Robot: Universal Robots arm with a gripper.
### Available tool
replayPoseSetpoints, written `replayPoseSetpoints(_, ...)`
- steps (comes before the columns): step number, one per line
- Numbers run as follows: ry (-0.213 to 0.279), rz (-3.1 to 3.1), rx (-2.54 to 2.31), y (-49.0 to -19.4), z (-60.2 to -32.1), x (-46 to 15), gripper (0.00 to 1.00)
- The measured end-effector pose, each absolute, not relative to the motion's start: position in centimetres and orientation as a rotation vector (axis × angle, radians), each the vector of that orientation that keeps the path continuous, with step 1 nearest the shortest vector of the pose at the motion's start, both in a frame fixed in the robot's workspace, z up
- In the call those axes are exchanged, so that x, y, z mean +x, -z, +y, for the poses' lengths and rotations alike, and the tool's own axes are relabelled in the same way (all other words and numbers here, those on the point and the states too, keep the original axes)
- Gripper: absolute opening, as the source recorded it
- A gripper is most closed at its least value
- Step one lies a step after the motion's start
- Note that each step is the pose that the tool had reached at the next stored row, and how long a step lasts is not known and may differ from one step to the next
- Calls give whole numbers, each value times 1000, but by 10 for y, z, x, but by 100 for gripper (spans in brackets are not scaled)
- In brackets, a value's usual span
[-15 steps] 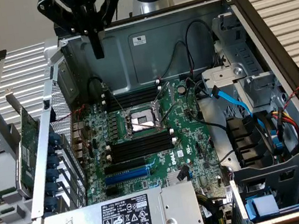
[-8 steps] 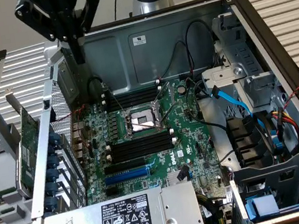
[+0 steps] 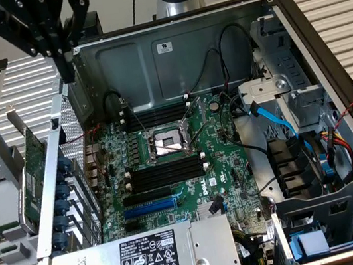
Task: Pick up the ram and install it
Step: 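Reach for the ram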
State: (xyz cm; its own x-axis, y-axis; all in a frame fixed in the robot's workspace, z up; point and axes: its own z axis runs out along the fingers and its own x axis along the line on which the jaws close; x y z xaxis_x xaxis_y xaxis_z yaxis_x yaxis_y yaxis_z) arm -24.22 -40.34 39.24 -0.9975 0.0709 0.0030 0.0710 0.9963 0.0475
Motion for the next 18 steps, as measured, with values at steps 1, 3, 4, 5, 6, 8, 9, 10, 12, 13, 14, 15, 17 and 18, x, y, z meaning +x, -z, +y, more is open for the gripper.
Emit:
replayPoseSetpoints(1, 75, -3137, -112, -392, -404, -247, 11)
replayPoseSetpoints(3, 75, -3137, -112, -392, -404, -256, 11)
replayPoseSetpoints(4, 75, -3137, -112, -392, -404, -261, 11)
replayPoseSetpoints(5, 75, -3137, -112, -392, -404, -265, 11)
replayPoseSetpoints(6, 75, -3137, -112, -391, -404, -270, 11)
replayPoseSetpoints(8, 75, -3137, -112, -391, -405, -279, 11)
replayPoseSetpoints(9, 75, -3137, -112, -391, -405, -283, 11)
replayPoseSetpoints(10, 75, -3137, -112, -391, -405, -288, 11)
replayPoseSetpoints(12, 75, -3137, -112, -390, -406, -297, 11)
replayPoseSetpoints(13, 75, -3137, -112, -390, -406, -301, 11)
replayPoseSetpoints(14, 75, -3137, -112, -390, -406, -306, 11)
replayPoseSetpoints(15, 75, -3137, -112, -390, -407, -311, 11)
replayPoseSetpoints(17, 75, -3137, -112, -390, -407, -320, 11)
replayPoseSetpoints(18, 75, -3137, -112, -390, -408, -324, 11)
